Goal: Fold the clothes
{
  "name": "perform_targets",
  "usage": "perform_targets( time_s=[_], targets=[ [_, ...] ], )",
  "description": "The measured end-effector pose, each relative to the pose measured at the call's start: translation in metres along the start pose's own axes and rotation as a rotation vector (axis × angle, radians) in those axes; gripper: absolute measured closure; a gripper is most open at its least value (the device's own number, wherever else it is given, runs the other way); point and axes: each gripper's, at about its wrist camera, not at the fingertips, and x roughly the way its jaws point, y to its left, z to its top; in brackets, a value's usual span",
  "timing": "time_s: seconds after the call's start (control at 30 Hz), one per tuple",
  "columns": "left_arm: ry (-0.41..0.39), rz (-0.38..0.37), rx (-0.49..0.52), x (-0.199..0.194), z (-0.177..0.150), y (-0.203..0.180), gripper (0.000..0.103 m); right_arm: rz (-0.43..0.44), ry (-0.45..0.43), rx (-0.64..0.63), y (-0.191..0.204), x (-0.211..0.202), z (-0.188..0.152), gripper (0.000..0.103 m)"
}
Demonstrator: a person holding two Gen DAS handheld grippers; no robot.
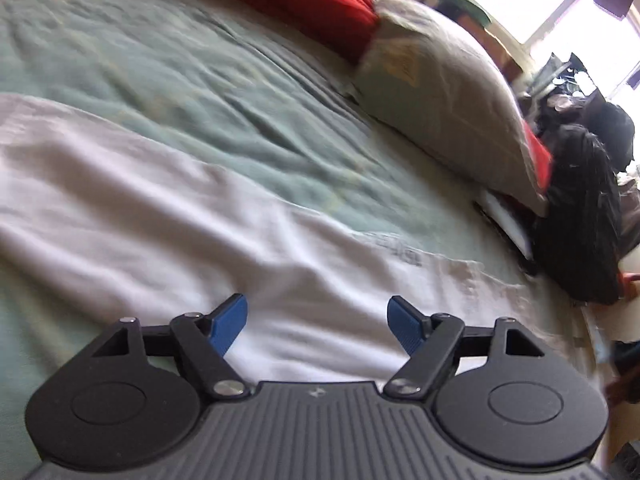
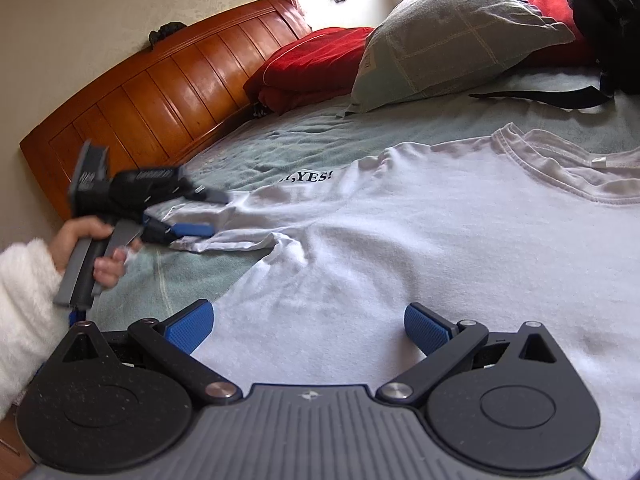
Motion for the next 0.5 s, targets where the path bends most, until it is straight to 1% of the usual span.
perform_targets(
  time_s=[0.03,0.13,0.17,0.27,0.3,0.37,0.4,0.47,0.5],
  targets=[
    [-0.013,0.045,0.003,-0.006,-0.001,0.006,0.028,0.000,0.000,0.004,-0.001,0.000,0.000,0.000],
    [-0.020,0.067,-0.026,-0.023,0.002,0.019,0.028,0.000,-0.003,0.005,0.000,-0.001,0.000,0.000],
    [-0.038,0.068,-0.008,-0.028,0.005,0.014,0.028,-0.002,-0.003,0.004,0.000,-0.001,-0.001,0.000],
    [-0.081,0.052,0.108,-0.029,0.014,-0.017,0.026,-0.006,-0.003,-0.001,0.001,0.000,-0.001,0.000],
    [-0.078,0.038,0.130,-0.024,0.017,-0.027,0.026,-0.007,-0.002,-0.003,0.001,0.000,-0.001,0.000],
    [-0.050,-0.011,0.137,-0.010,0.025,-0.043,0.026,-0.008,-0.002,-0.004,0.001,0.000,-0.001,0.000],
    [-0.032,-0.047,0.127,-0.003,0.028,-0.049,0.026,-0.008,-0.002,-0.005,0.001,0.000,-0.001,0.000],
    [0.016,-0.137,0.078,0.011,0.032,-0.057,0.026,-0.007,-0.001,-0.005,0.001,0.001,-0.001,0.000],
    [0.042,-0.164,0.057,0.018,0.032,-0.060,0.026,-0.006,-0.001,-0.005,0.001,0.000,-0.001,0.000]
  ],
)
